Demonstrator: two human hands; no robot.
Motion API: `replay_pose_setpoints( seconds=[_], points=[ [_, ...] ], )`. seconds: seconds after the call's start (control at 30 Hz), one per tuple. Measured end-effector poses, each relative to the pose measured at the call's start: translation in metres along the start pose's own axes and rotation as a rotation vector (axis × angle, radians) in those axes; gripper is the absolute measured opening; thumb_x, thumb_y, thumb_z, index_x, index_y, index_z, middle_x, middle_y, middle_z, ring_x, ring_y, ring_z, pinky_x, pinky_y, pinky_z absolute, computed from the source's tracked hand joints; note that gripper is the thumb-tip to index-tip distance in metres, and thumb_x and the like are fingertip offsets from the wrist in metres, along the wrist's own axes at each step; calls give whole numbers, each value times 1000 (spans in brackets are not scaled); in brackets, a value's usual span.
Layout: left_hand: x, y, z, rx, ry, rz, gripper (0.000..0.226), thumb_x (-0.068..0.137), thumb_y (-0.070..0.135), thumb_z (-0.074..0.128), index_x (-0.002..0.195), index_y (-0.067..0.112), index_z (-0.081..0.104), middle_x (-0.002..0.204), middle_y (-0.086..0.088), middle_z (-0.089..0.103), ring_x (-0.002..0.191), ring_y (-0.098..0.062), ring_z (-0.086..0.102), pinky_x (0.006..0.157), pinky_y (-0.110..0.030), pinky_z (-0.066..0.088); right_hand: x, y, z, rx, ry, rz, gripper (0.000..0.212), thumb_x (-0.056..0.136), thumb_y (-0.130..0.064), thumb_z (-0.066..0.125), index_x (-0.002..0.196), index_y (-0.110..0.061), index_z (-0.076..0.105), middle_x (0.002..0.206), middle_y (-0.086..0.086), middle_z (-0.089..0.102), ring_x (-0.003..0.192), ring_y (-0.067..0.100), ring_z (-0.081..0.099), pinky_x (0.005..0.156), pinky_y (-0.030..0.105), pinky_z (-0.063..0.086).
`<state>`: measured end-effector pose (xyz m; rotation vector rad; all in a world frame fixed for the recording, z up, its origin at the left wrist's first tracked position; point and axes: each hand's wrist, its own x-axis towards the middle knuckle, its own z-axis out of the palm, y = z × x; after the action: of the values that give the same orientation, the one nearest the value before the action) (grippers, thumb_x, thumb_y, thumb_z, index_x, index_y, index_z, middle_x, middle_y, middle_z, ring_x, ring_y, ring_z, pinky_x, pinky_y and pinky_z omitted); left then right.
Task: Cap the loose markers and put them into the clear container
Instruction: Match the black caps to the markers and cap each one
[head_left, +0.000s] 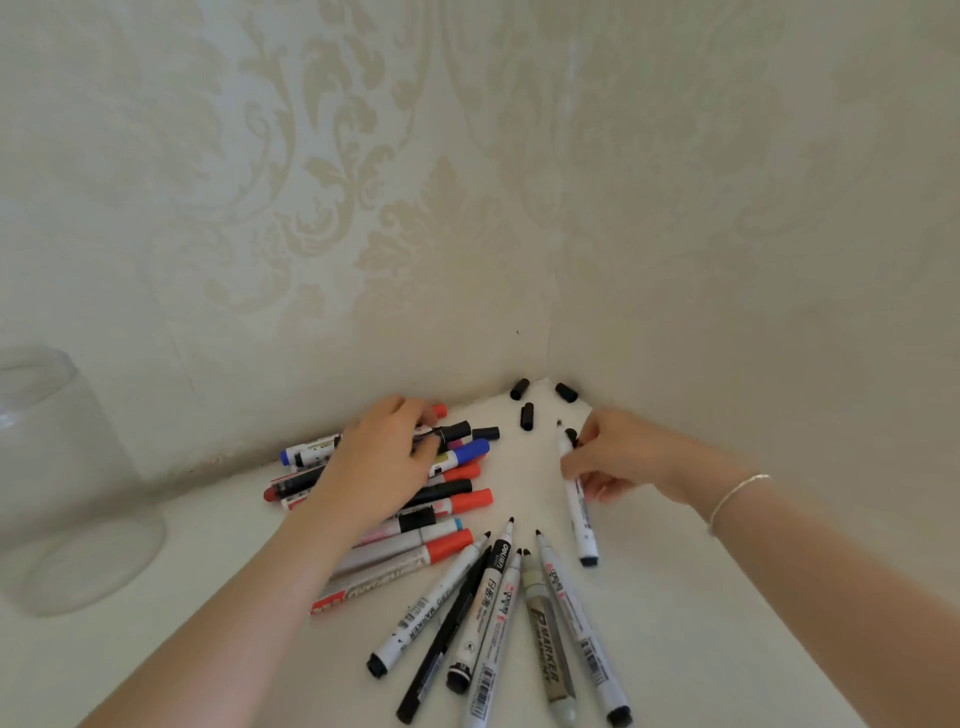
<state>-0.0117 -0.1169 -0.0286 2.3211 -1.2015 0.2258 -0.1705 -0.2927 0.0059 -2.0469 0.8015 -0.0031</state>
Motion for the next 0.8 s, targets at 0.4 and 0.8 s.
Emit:
replay_pose_setpoints(
  seconds=[0.4, 0.8],
  points=[
    [22, 85, 30, -874, -279, -279, 26, 93, 4, 45, 113, 19, 54, 77, 2, 57, 56, -11, 48, 49, -26, 43, 28, -6, -16, 211, 357, -161, 15, 85, -14, 67, 85, -9, 53, 89, 14, 68, 76, 25, 65, 67, 32, 57],
    [21, 41, 24, -733, -117, -209, 34, 101, 38, 37, 122, 23, 60, 38, 16, 40, 37, -1, 36, 47, -23, 26, 71, 25, -4, -884, 222, -278, 22, 91, -30, 53, 110, -28, 64, 100, -4, 63, 103, 17, 56, 92, 27, 32]
  ],
)
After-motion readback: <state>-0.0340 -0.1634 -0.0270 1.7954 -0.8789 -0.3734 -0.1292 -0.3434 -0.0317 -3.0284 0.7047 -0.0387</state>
